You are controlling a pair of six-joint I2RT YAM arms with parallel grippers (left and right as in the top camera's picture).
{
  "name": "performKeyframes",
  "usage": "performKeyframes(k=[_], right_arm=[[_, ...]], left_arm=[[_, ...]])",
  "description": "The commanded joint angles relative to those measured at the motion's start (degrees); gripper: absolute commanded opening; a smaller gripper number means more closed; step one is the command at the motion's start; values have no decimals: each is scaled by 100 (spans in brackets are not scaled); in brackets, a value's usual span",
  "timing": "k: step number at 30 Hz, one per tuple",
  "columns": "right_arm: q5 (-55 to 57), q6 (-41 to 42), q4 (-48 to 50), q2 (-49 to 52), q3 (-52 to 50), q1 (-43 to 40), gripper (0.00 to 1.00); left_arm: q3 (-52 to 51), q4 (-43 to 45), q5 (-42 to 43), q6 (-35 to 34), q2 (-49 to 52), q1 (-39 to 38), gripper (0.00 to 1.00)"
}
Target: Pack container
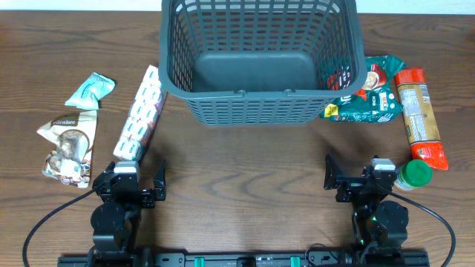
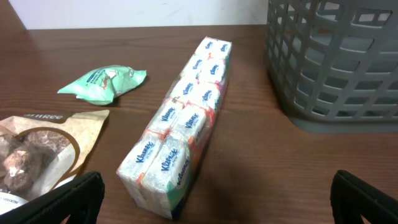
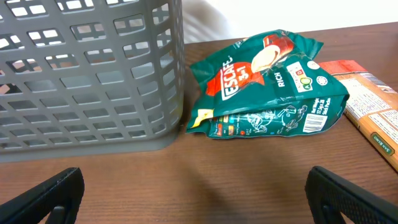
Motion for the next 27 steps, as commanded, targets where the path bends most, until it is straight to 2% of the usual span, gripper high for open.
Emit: performKeyframes(k=[1,8,12,18,23,27], right_arm=[[46,-101,13,-50,-50,63,99],[44,-85,17,-50,-50,63,99],[251,254,39,-50,-35,63,99],[968,334,-37,-15,249,63,99],[1585,310,-326,271,896,61,99],[1698,197,-503,855,1609,13,99]], left_arm=[[-15,9,11,74,-39,35,99],[-15,11,-22,70,-39,35,99],[-2,13,-4,46,-39,35,99],[363,13,-11,-667,35,35,98],[925,9,-13,-662,590,35,99],[1729,-42,-52,-662,1504,35,99]])
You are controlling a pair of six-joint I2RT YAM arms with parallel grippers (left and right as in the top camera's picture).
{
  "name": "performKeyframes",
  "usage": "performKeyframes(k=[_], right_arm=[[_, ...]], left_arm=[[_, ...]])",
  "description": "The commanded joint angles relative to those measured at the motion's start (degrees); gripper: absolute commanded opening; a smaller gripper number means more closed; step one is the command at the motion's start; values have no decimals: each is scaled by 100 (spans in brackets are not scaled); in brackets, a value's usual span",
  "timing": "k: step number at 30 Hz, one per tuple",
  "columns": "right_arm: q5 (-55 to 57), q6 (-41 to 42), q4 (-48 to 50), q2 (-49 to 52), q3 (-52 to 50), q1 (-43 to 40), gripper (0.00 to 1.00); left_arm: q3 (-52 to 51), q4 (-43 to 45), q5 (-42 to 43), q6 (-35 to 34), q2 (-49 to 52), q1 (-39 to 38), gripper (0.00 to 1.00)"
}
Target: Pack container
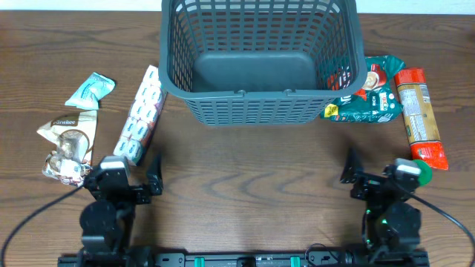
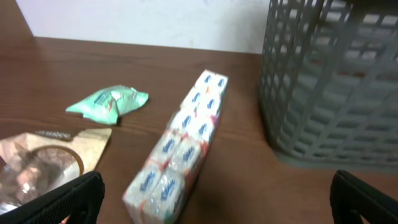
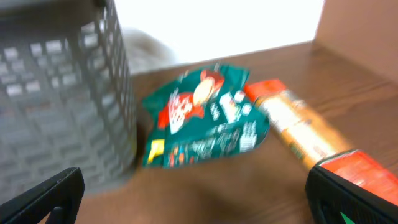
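Note:
The grey slatted basket (image 1: 260, 111) stands empty at the back centre. Left of it lie a long tissue pack (image 1: 141, 115) (image 2: 180, 149), a mint green packet (image 1: 90, 89) and a brown snack bag (image 1: 68, 147). Right of it lie a green coffee bag (image 1: 367, 93) (image 3: 205, 118), an orange-red package (image 1: 419, 115) (image 3: 298, 127) and a green-lidded bottle (image 1: 420, 169). My left gripper (image 1: 122, 180) (image 2: 214, 199) is open near the tissue pack's near end. My right gripper (image 1: 382, 176) (image 3: 193, 196) is open, just short of the coffee bag.
The basket wall (image 2: 329, 81) fills the right of the left wrist view and the left of the right wrist view. Brown wooden table (image 1: 245, 185) lies between the two arms. A white wall runs behind the table.
Both arms have shifted outward: the left a little to the left, the right to the right and turned toward the orange-red package. Both grippers stay open and empty. No object has moved.

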Motion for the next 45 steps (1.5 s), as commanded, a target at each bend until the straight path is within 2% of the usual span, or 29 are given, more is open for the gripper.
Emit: performKeyframes(k=[1,11,16,19,27,30,34,40,45], right_arm=[[341,-28,-109,494,684,2,99],[337,-634,-710,2398,3375,-4,99],[334,-820,-1169,3209,4874,-4,99],[225,-817,-1394,3438,5598,-4,99],[511,-752,-2028,3346,5877,-4,99],[516,-973,-2109,3418,5880,-7,99],[778,-1119,-2380,3897,6094,-9,99],[870,-968,-3484,5383,7593,-243,99],[796,-328,-4623,6664,9169,-608,99]], left_arm=[[855,-74,-46,-114,820,35,99],[4371,-1504,-17,-109,3558,35,99],[6183,-2269,4,-109,4365,35,99],[6985,-2400,4,-111,4509,35,99],[7464,-2354,2,-13,4188,35,99],[7464,-2640,-57,107,4242,35,98],[7464,-3215,-625,79,4503,35,99],[7770,-4288,-929,-260,5239,57,99],[8234,-4830,-911,-459,5980,282,98]])
